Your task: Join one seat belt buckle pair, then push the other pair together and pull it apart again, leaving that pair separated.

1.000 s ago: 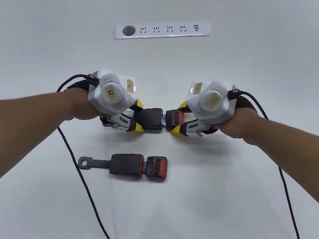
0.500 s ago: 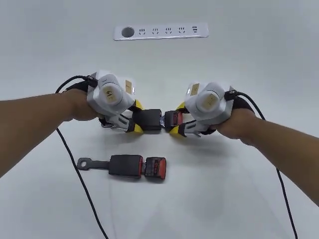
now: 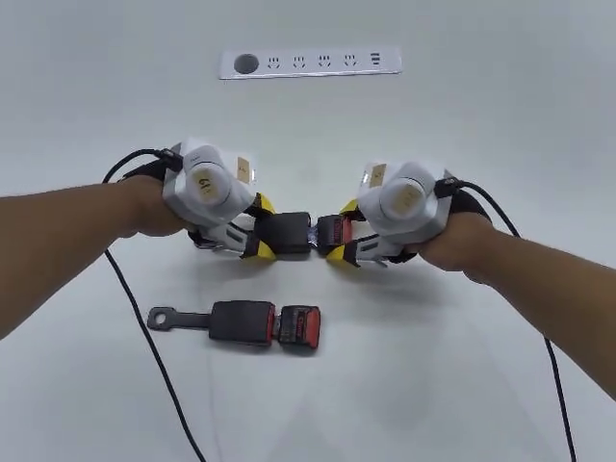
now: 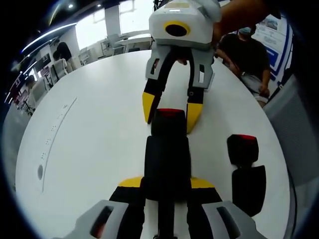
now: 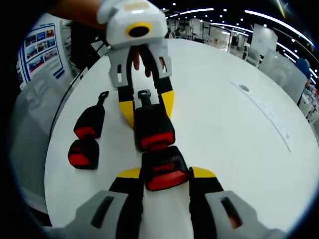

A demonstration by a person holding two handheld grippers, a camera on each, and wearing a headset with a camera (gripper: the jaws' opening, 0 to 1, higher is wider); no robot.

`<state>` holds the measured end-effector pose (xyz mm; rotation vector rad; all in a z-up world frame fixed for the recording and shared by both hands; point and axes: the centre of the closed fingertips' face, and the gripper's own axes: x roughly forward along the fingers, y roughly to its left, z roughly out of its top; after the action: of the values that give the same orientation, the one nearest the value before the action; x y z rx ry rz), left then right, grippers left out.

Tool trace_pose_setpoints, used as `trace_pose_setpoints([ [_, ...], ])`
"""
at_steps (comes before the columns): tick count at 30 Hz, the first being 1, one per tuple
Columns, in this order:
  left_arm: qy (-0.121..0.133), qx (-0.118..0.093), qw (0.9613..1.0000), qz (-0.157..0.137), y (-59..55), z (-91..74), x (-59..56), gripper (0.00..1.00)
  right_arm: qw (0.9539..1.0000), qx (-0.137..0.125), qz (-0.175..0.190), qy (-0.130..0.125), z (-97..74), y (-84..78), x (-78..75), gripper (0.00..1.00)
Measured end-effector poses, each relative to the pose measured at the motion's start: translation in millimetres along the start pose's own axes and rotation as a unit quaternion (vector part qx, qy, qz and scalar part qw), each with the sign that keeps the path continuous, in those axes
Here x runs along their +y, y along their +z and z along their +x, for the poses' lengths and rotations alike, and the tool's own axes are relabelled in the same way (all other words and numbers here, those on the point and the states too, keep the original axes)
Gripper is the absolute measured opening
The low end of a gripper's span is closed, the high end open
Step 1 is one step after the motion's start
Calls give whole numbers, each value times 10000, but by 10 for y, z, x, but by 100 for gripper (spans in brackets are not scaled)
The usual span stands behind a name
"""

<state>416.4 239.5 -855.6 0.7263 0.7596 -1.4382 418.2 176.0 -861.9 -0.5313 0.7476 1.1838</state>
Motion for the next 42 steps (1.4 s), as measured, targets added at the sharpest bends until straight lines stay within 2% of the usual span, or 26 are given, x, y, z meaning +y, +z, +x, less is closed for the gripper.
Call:
trace_pose_setpoints([
  [8,-32,-146,9999,77,2,-5,-4,33,9997,-218,-56,48,-8,3,1,35],
  [13,-20,-341,9994,34,-4,-9,3,33,9981,-618,23,69,-8,7,-1,35],
  [18,9,-441,9990,-22,8,-8,4,33,9969,-778,64,53,-11,21,3,35],
  [28,-15,-417,9991,17,13,-5,2,33,9966,-820,15,109,-6,31,7,35],
  [31,-81,-270,9996,55,-79,-52,-7,33,9968,-782,-41,133,-19,1,7,35],
  [33,-74,-296,9995,20,-100,-37,-13,33,9967,-797,-56,149,-23,-8,-2,35],
  [42,-54,-260,9996,3,-84,-13,13,33,9971,-746,-43,130,-31,-29,9,35],
])
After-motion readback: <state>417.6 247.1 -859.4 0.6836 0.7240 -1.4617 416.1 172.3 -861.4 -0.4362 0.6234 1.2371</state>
